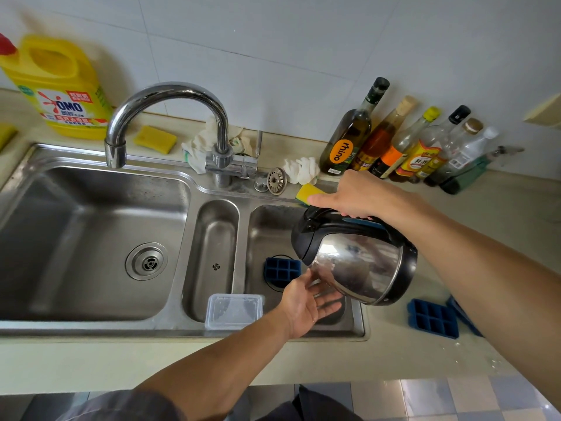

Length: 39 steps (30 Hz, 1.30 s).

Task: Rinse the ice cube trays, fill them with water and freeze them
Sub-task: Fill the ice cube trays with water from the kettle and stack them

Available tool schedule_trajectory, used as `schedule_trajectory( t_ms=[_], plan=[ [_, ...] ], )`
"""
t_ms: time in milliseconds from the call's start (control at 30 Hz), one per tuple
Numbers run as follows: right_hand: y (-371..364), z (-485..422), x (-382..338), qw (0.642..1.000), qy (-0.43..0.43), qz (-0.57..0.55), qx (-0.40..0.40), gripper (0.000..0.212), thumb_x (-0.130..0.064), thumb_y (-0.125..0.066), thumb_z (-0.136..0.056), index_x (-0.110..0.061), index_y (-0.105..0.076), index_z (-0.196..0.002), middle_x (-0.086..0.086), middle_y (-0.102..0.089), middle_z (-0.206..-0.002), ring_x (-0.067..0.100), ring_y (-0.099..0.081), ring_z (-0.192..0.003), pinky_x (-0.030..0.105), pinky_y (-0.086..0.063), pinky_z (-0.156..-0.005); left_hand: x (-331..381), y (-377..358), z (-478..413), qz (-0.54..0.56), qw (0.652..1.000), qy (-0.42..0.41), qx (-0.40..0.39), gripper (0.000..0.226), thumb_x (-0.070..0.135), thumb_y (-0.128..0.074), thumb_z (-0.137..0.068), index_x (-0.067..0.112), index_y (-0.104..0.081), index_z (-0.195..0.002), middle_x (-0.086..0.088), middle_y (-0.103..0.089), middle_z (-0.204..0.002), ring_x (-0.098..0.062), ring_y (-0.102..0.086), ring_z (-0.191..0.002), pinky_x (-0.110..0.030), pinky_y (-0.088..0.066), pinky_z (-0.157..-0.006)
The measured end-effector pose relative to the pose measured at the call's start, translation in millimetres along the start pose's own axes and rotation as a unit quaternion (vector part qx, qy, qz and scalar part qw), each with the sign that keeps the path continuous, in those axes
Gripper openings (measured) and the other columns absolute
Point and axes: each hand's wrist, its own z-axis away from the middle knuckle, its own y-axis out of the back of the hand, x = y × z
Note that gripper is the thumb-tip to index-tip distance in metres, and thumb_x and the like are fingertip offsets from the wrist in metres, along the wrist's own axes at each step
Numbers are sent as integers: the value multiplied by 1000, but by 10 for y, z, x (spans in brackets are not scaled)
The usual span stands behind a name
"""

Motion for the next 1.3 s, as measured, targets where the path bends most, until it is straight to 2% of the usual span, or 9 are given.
schedule_trajectory(
  t_ms=[200,367,600,767,967,1133,1300],
  plan=[
    [0,-28,-23,1000,3,4,-4,78,-87,-55,-75,-11,-62,-58,-6,-51,-32,6,-47,-25,27,-42,-50,-1,-6,7,3,1000,3,-6,46,40,-33,-109,13,-61,-133,-16,-72,-122,-36,-69,-113,-51,-54,-100],
    [12,-40,-70,1000,7,22,-9,78,-86,-54,-75,-11,-61,-56,-4,-50,-31,8,-46,-24,31,-48,-54,5,-17,10,11,1000,9,-11,46,39,-32,-109,12,-58,-136,-16,-71,-124,-36,-69,-114,-52,-54,-100],
    [66,-18,-156,999,17,31,-17,75,-83,-55,-79,-11,-59,-54,-3,-49,-31,10,-45,-25,31,-47,-53,11,-45,19,20,1000,10,-11,47,38,-31,-110,10,-60,-134,-17,-72,-120,-37,-69,-112,-51,-56,-96],
    [72,-11,-219,999,40,15,-10,65,-74,-60,-83,-15,-53,-55,-5,-46,-29,7,-39,-22,27,-40,-47,15,-45,28,32,999,14,-19,47,38,-30,-110,11,-56,-137,-19,-71,-123,-38,-69,-113,-51,-55,-98],
    [61,-36,-242,999,36,13,-16,68,-76,-61,-81,-13,-55,-55,-4,-47,-30,9,-43,-24,31,-45,-53,32,-17,37,32,999,12,-23,47,38,-31,-110,11,-58,-136,-18,-71,-123,-37,-68,-115,-50,-56,-97],
    [70,-71,-292,998,36,32,-28,73,-77,-60,-81,-10,-60,-53,-3,-49,-32,17,-50,-36,34,-49,-57,28,-15,41,34,999,11,-23,47,38,-30,-110,11,-58,-135,-18,-71,-124,-38,-68,-115,-51,-54,-99],
    [58,-133,-323,998,48,43,-28,73,-77,-59,-82,-11,-58,-52,-3,-49,-32,13,-48,-30,30,-45,-53,50,-10,38,40,999,8,-23,46,38,-30,-110,11,-57,-136,-20,-69,-126,-39,-68,-115,-52,-54,-98]
  ],
)
